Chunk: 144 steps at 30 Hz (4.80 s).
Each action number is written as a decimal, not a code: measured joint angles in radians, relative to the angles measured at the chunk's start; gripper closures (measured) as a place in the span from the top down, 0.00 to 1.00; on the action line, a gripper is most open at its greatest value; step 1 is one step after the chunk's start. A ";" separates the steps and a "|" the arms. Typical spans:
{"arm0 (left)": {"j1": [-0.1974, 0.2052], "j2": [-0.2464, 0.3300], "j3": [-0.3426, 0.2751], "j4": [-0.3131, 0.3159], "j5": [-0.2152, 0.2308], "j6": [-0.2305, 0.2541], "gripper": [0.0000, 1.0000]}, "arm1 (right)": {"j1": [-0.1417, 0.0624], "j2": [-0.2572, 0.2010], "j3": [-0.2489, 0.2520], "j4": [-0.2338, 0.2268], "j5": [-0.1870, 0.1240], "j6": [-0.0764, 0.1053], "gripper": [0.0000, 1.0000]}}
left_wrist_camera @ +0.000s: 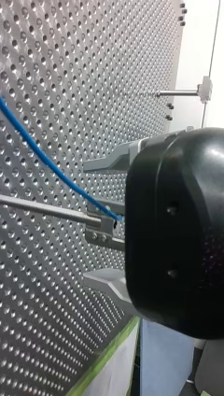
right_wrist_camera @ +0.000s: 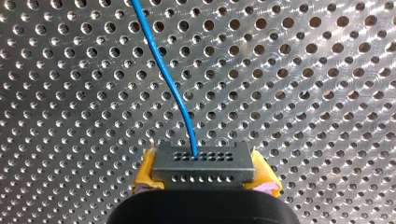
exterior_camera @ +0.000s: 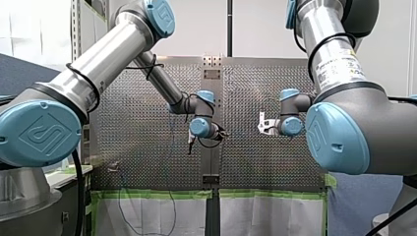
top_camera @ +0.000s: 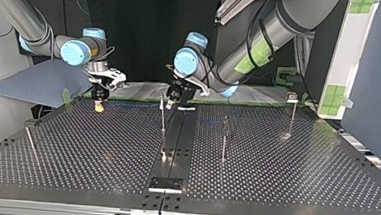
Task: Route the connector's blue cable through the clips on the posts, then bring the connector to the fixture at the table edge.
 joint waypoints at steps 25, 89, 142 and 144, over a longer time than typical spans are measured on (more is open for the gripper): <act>-0.028 0.002 -0.022 -0.008 0.004 0.006 1.00 | -0.001 0.000 0.000 -0.002 0.000 -0.002 0.00; -0.093 0.065 -0.081 0.013 -0.073 0.008 1.00 | -0.007 0.000 0.000 0.010 -0.001 -0.001 0.00; -0.077 0.514 -0.530 0.192 -0.135 -0.305 1.00 | -0.012 0.000 0.000 0.020 -0.005 0.004 0.00; -0.076 0.532 -0.548 0.193 -0.150 -0.296 1.00 | -0.012 0.000 0.000 0.020 -0.005 0.004 0.00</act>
